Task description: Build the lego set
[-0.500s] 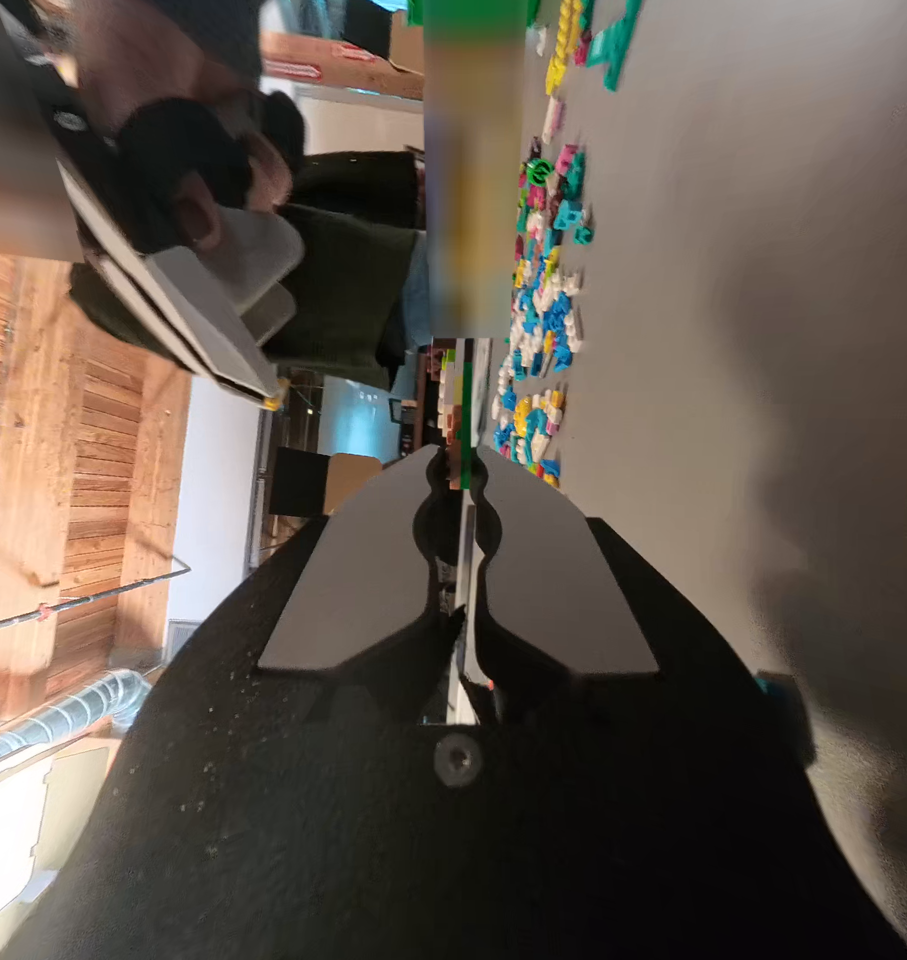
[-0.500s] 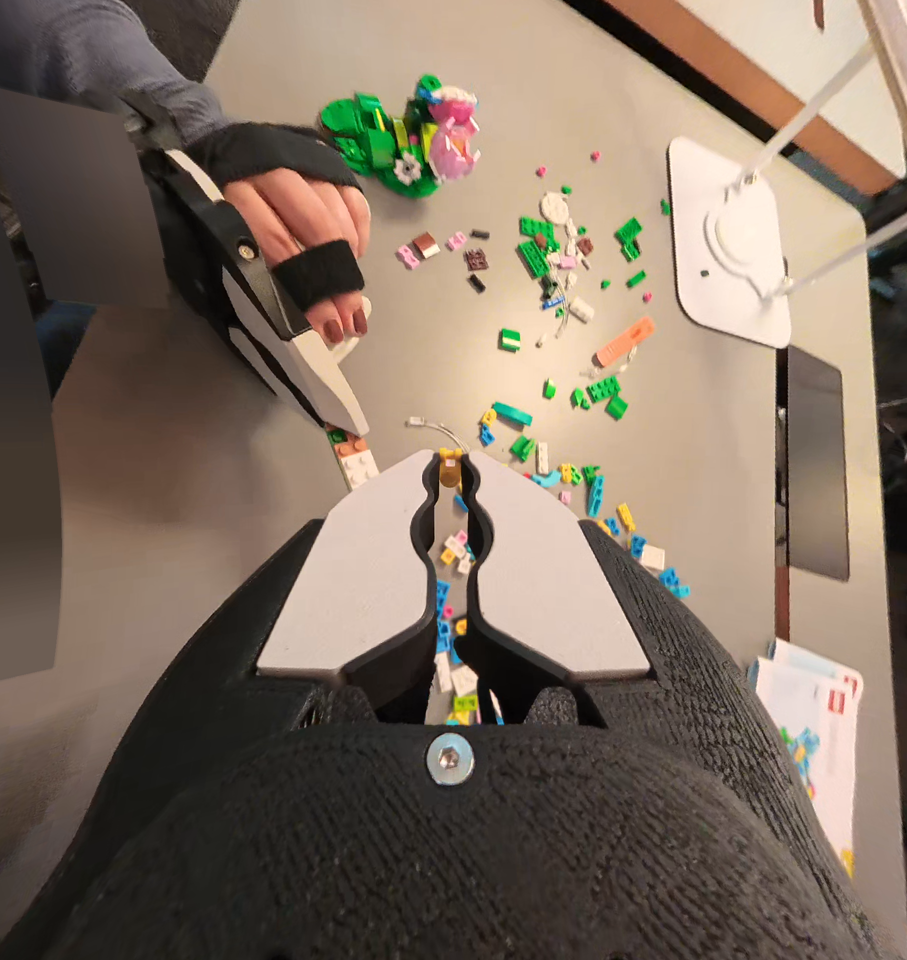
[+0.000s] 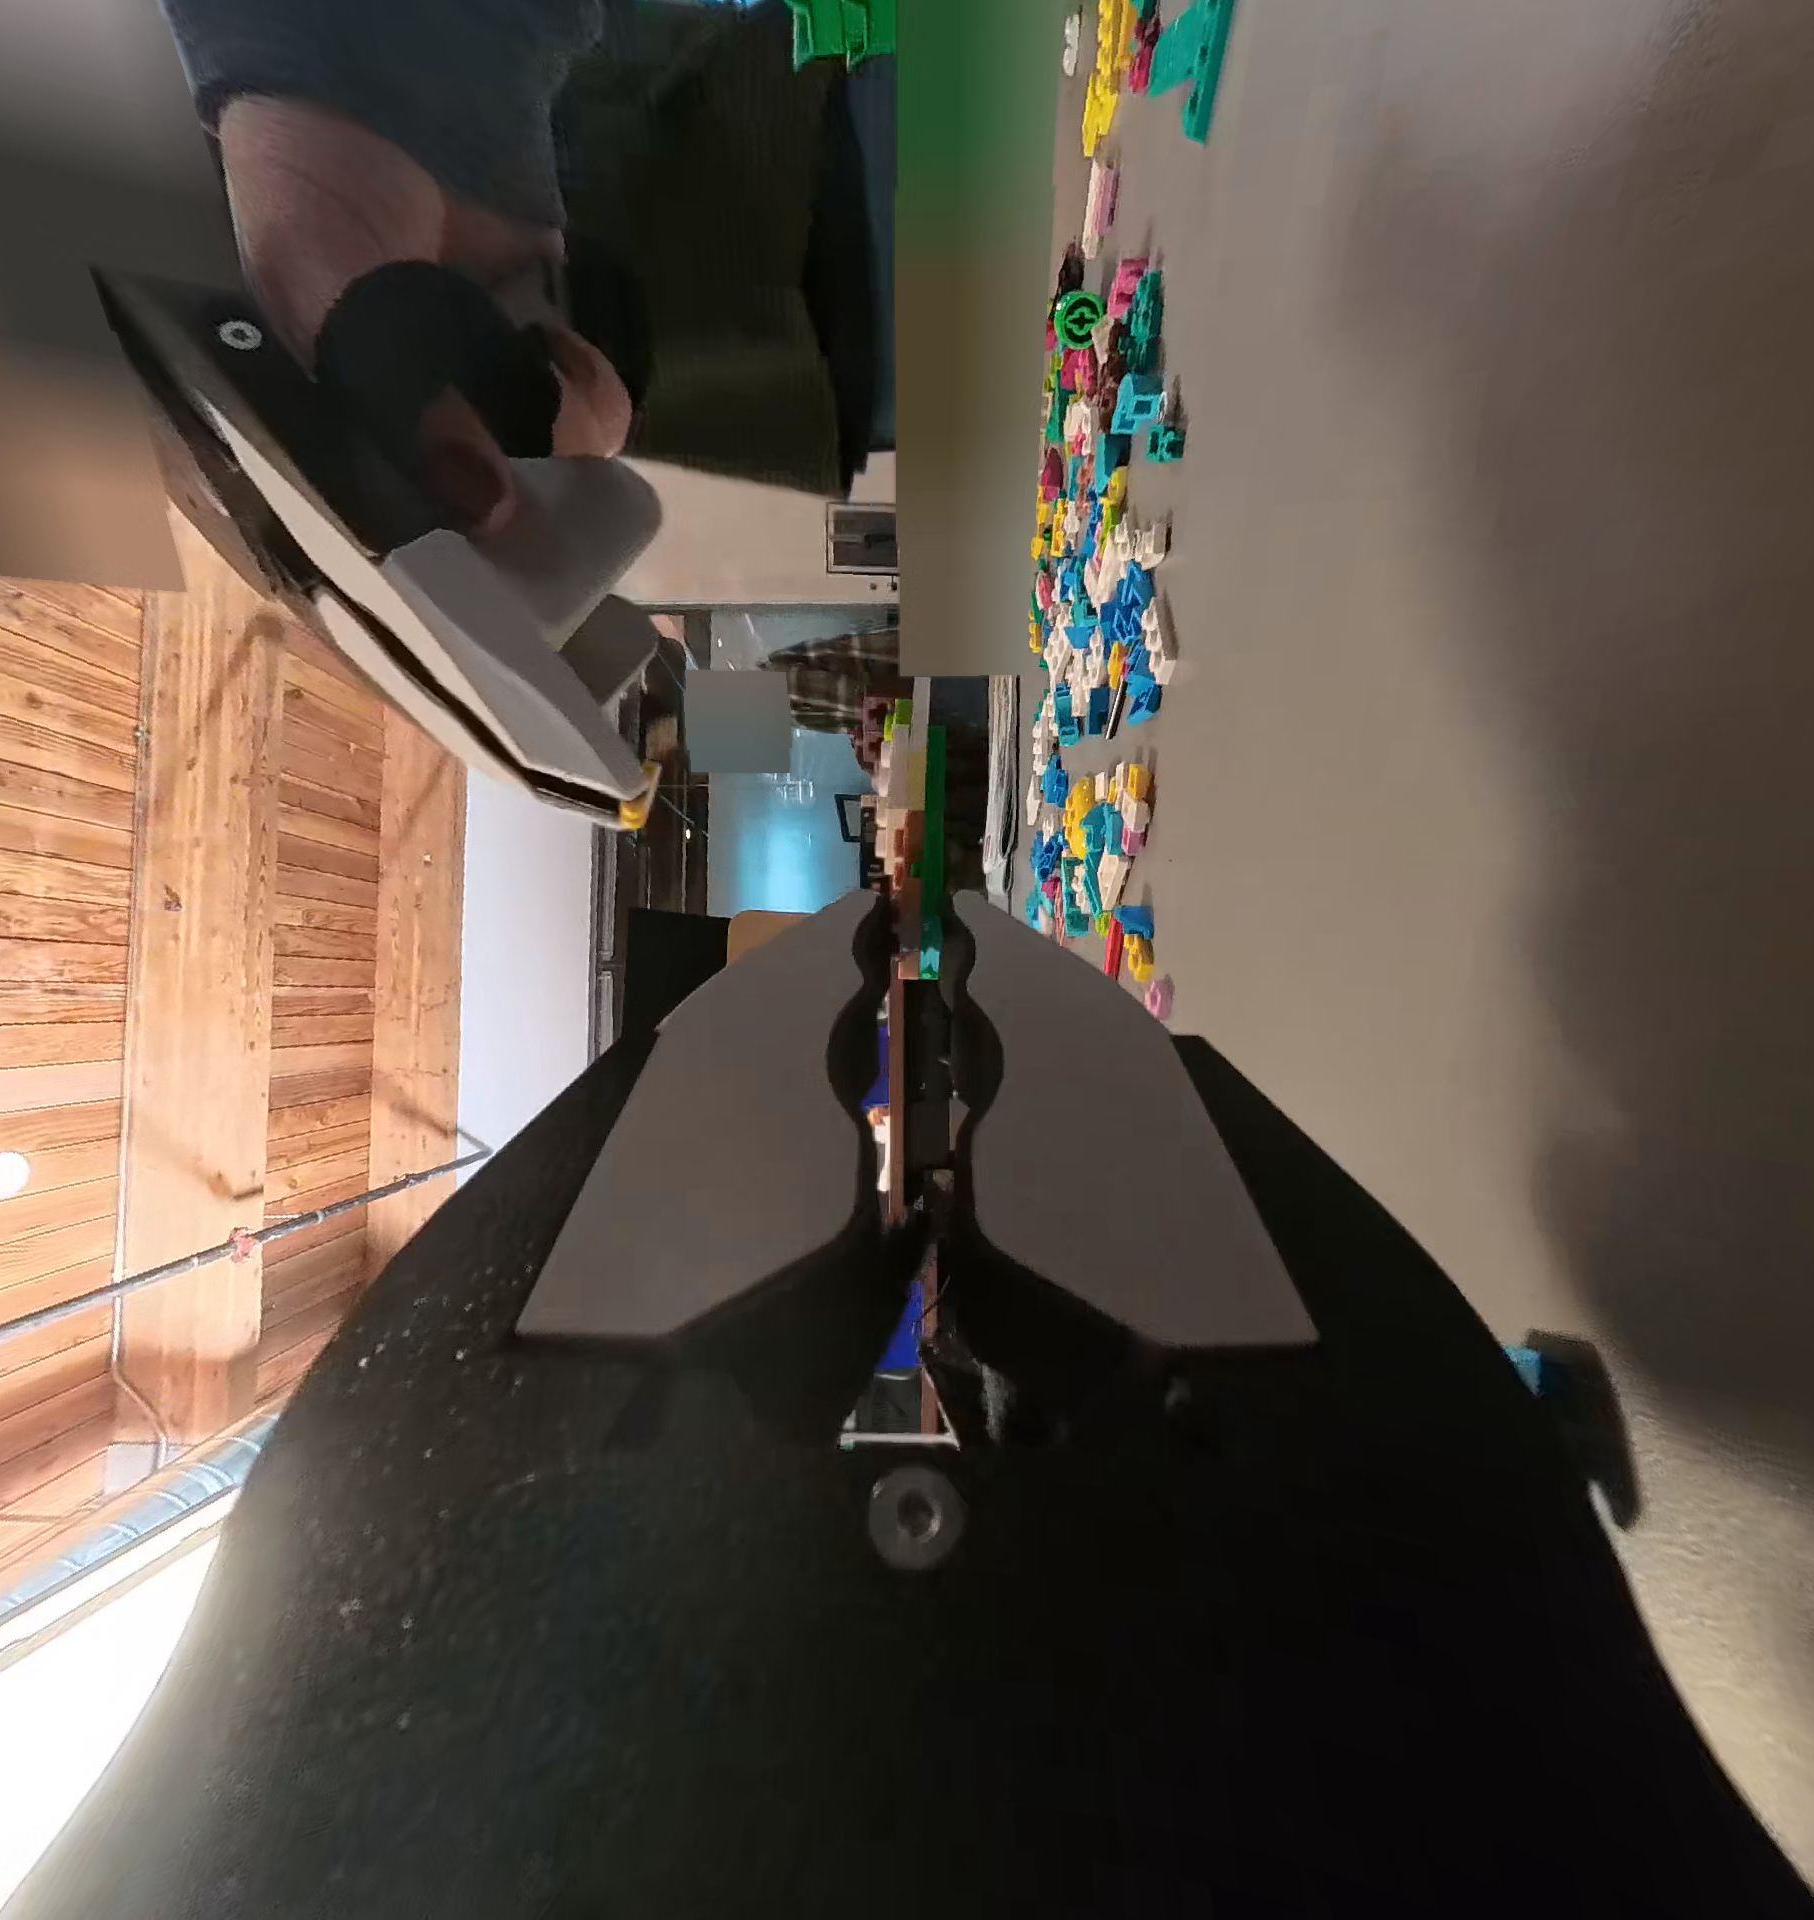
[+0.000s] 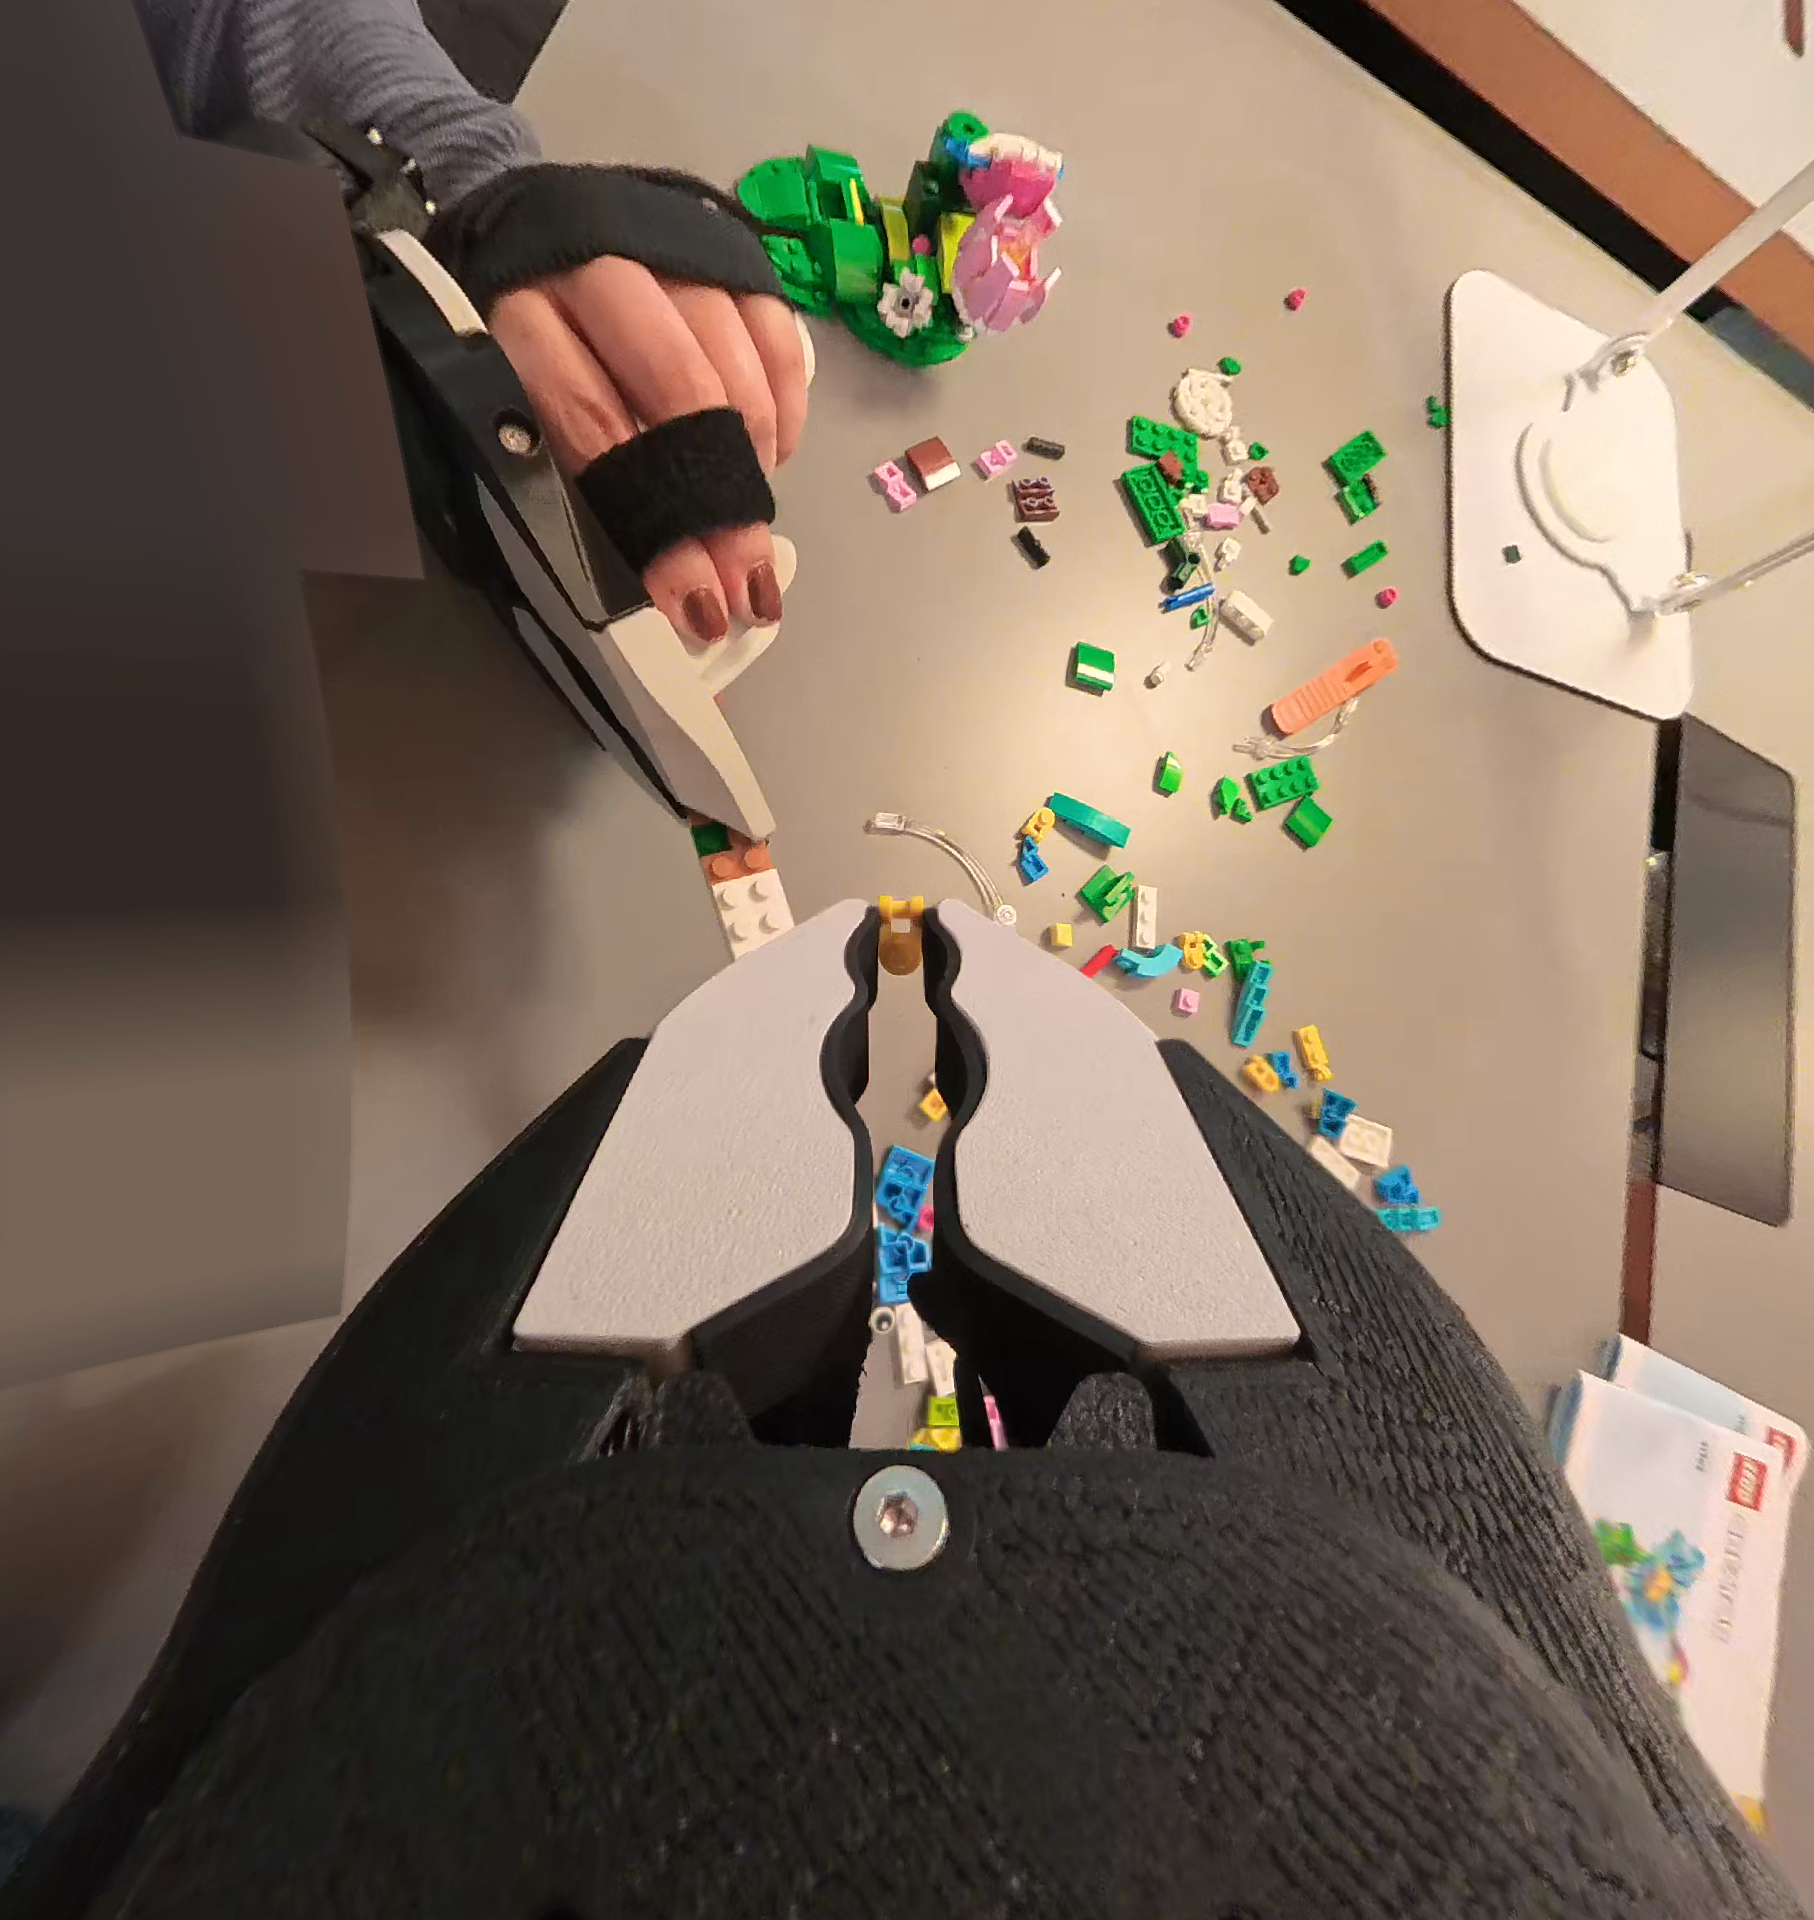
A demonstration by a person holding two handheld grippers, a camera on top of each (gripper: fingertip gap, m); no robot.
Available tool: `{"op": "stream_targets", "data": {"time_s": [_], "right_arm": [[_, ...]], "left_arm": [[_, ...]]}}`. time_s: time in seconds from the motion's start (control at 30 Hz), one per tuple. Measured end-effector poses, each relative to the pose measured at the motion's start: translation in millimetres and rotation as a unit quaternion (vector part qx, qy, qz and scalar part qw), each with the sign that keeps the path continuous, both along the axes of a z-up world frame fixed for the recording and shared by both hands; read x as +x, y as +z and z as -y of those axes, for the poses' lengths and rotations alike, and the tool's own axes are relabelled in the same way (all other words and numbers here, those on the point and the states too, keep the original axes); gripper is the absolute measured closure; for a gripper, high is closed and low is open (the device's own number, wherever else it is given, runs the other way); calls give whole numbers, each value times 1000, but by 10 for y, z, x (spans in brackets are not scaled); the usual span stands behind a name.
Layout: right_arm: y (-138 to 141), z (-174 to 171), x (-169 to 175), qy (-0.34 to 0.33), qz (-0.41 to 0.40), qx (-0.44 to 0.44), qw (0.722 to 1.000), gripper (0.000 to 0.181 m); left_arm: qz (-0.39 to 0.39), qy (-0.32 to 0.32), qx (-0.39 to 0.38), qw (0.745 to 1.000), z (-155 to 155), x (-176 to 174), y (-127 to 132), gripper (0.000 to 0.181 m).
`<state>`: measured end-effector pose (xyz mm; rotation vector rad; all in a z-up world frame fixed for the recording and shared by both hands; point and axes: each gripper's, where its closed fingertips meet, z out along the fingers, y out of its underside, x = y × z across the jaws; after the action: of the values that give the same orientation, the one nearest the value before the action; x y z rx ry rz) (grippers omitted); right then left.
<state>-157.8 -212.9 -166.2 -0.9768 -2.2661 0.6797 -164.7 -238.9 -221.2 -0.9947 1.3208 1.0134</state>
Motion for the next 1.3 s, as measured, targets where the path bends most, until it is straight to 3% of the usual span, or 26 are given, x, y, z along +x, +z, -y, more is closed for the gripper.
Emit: {"op": "stream_targets", "data": {"time_s": [0.9,1.3], "right_arm": [[81,-450,209,-84,-2,25,996,175],[15,-451,214,-81,14,25,996,175]], "left_arm": [[41,8,-24,999,-26,-77,1,174],[54,6,-30,998,-25,-91,5,173]]}}
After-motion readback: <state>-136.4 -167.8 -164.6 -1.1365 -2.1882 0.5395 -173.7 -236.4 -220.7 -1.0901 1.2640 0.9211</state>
